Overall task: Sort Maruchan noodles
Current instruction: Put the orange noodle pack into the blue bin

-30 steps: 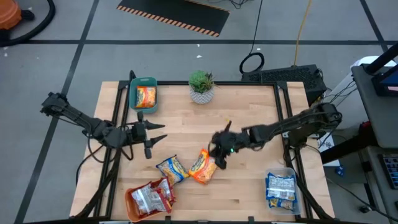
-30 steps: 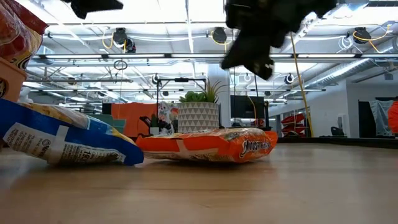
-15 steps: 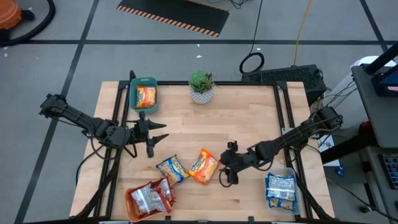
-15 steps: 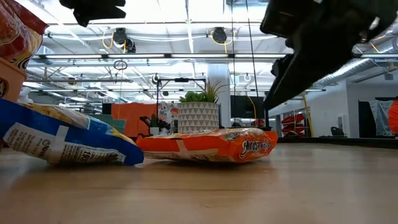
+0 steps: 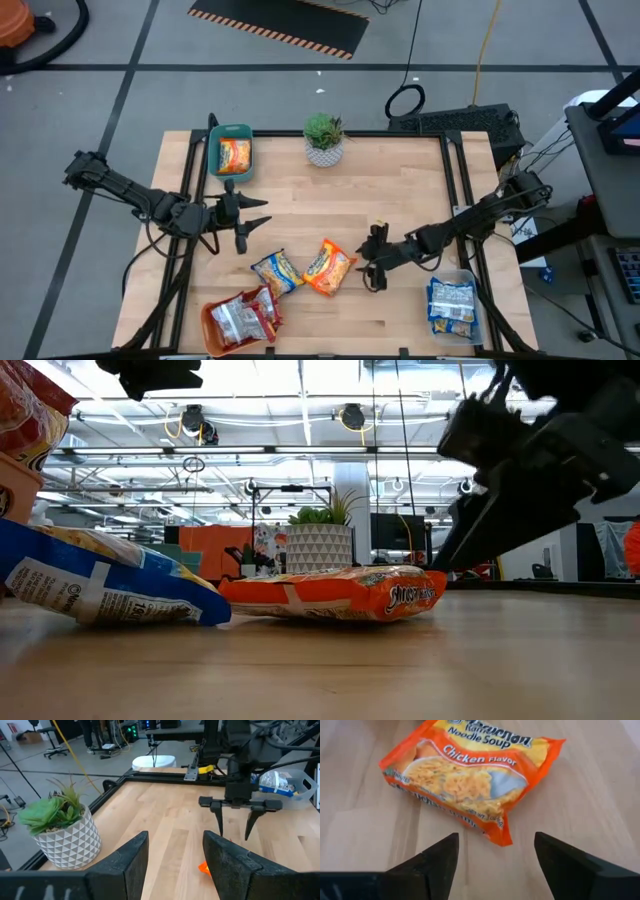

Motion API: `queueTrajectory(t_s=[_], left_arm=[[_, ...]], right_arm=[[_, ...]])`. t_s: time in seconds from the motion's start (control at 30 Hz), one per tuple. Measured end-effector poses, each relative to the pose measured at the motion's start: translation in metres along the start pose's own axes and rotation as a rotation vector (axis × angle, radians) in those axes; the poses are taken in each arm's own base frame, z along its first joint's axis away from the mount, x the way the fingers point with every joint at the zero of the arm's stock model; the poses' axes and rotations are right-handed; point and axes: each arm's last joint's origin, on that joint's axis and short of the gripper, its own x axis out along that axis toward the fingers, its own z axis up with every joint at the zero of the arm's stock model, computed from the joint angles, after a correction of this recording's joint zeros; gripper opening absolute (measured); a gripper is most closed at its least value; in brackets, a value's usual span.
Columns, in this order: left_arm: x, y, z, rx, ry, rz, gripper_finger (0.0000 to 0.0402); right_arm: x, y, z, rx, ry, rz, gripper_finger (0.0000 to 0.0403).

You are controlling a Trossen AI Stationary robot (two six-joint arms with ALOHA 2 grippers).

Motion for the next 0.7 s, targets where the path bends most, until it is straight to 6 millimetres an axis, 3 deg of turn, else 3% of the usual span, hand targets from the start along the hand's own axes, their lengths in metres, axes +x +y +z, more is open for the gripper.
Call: queueTrajectory(t_s=[0.27,0.5,0.7], left_arm=[[0.000,0.000,0.000,0.004,-0.003,-0.001,0.0193],[0.000,0.000,0.001,0.004,-0.004,-0.001,0.0193],[0.000,0.000,0.001,0.004,-0.004,-0.001,0.0193]], right_arm=[[0.018,-0.010,-0.025,0.093,-0.026,0.078,0.0223],[0.043,-0.010,-0.031,0.109,-0.129,0.101,0.0211],[0.049,-0.012,-0.030,0.132,-0.141,0.174,0.0196]])
